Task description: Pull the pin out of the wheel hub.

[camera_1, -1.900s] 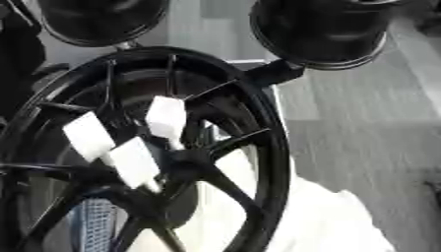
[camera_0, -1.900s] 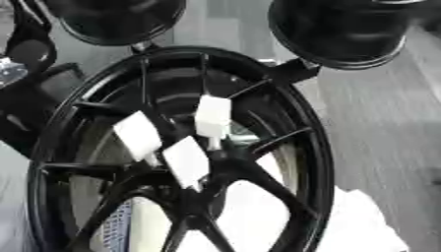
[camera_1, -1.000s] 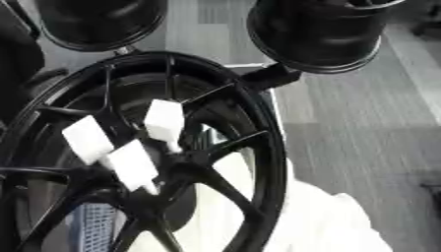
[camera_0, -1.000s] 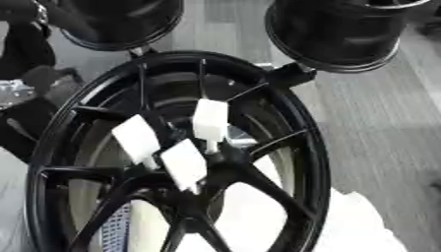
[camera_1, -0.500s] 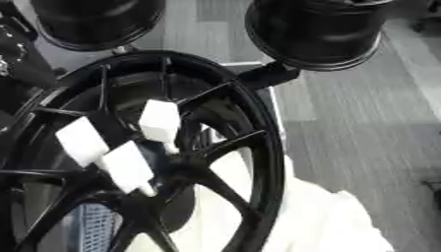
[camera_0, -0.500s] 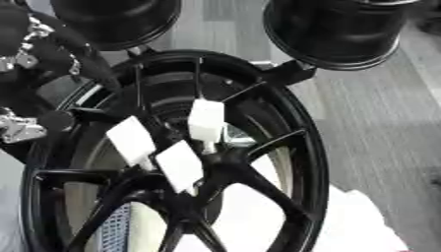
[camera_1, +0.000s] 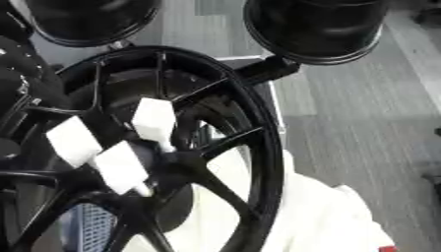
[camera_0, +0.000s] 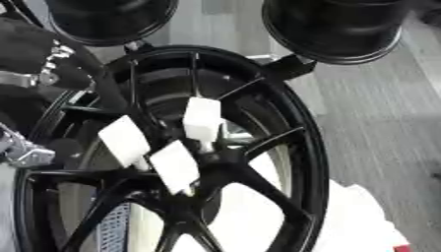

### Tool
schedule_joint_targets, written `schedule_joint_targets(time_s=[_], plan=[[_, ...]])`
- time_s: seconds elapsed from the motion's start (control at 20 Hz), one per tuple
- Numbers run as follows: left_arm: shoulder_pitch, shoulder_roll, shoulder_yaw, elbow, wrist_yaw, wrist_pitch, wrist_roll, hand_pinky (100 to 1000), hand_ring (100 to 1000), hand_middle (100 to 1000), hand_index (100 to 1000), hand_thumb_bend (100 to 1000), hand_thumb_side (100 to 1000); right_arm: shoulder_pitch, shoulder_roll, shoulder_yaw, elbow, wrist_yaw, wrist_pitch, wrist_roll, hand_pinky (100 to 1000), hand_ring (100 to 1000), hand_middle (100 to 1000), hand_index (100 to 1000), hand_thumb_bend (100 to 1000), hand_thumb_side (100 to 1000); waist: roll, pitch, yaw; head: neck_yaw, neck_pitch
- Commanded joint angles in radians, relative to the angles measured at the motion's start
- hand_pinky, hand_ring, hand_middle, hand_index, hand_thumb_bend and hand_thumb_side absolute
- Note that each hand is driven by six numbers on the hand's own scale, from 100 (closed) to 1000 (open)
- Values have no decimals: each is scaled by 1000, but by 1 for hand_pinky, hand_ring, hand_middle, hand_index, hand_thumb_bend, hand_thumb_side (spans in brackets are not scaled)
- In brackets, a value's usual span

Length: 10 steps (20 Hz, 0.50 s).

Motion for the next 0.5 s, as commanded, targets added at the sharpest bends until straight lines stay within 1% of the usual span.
schedule_joint_targets(time_s=[0.05,0.1,0.15,0.25,0.3,0.5], plan=[[-16,13,-4,-9,-12,29,1,894,853,752,906,218,527,-5,-8,-2,-18,7,1,2,752,592,524,684,100,597,1,-13,-1,-4,-13],[-17,12,-8,-9,-10,35,-2,895,854,746,910,224,562,-6,-8,-2,-18,7,1,2,752,593,525,684,100,598,1,-13,-2,-5,-14],[-18,10,-11,-9,-7,41,-7,897,856,745,912,255,591,-6,-7,-2,-18,7,2,3,752,593,525,684,100,598,2,-12,-2,-5,-15],[-21,7,-14,-9,-5,48,-18,898,857,744,914,290,636,-7,-6,-2,-18,7,3,3,753,593,525,684,100,599,3,-10,-2,-7,-16],[-23,5,-14,-9,-6,50,-21,899,858,744,913,300,646,-7,-5,-2,-18,6,4,3,753,593,525,684,100,599,3,-10,-1,-7,-16],[-24,-3,-16,-9,-20,70,-16,900,863,771,919,306,631,-9,-2,-1,-18,6,6,5,753,593,525,684,100,600,4,-7,-3,-10,-22]])
